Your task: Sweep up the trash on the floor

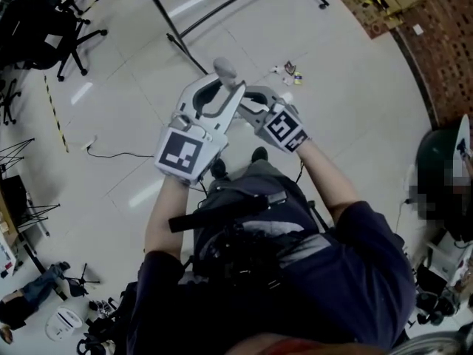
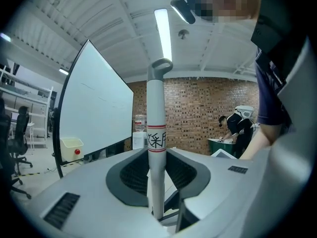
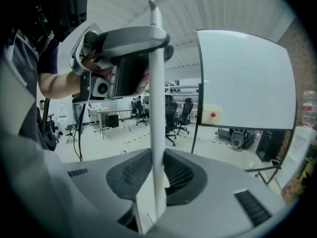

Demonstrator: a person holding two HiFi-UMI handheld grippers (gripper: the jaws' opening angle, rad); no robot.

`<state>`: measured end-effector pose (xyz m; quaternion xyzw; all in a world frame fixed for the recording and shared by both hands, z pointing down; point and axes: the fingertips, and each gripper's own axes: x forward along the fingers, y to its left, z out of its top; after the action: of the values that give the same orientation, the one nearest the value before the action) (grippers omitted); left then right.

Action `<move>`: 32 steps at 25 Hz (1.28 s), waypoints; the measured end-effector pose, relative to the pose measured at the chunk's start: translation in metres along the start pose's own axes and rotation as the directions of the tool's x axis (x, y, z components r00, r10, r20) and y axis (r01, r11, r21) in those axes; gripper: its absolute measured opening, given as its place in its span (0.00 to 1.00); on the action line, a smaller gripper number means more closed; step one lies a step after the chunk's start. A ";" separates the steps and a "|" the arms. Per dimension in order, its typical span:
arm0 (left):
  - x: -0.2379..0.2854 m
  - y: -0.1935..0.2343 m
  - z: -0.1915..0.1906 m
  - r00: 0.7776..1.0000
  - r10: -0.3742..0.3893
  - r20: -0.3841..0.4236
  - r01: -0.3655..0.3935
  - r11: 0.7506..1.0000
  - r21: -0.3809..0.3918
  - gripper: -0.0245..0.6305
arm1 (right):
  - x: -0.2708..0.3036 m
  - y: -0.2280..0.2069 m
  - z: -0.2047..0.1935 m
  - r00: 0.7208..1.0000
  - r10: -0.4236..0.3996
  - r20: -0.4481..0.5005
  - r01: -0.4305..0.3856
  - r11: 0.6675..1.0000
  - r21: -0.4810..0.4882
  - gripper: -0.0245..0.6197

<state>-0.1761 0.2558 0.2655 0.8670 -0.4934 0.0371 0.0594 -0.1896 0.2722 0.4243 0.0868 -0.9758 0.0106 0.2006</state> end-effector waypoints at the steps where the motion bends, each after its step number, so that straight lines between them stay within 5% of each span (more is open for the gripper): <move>1: -0.009 0.002 -0.002 1.000 -0.015 0.011 0.015 1.000 -0.007 0.20 | 0.005 0.008 0.001 1.000 0.000 -0.012 0.000 1.000 0.002 0.18; 12: -0.082 0.006 -0.012 0.989 -0.134 0.069 0.138 0.988 -0.063 0.20 | 0.025 0.079 0.009 0.995 -0.066 -0.079 0.069 0.996 0.049 0.18; 21: -0.083 -0.033 -0.001 0.965 -0.251 0.078 0.252 0.968 -0.007 0.19 | -0.003 0.096 0.013 0.991 -0.118 -0.056 0.124 0.986 0.114 0.18; 32: -0.059 -0.087 -0.001 0.982 -0.171 0.085 0.168 0.985 0.035 0.19 | -0.052 0.099 -0.008 1.000 -0.025 -0.020 0.027 0.990 0.140 0.18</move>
<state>-0.1314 0.3498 0.2535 0.9074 -0.4193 0.0006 0.0286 -0.1564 0.3791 0.4124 0.1132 -0.9696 0.0772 0.2028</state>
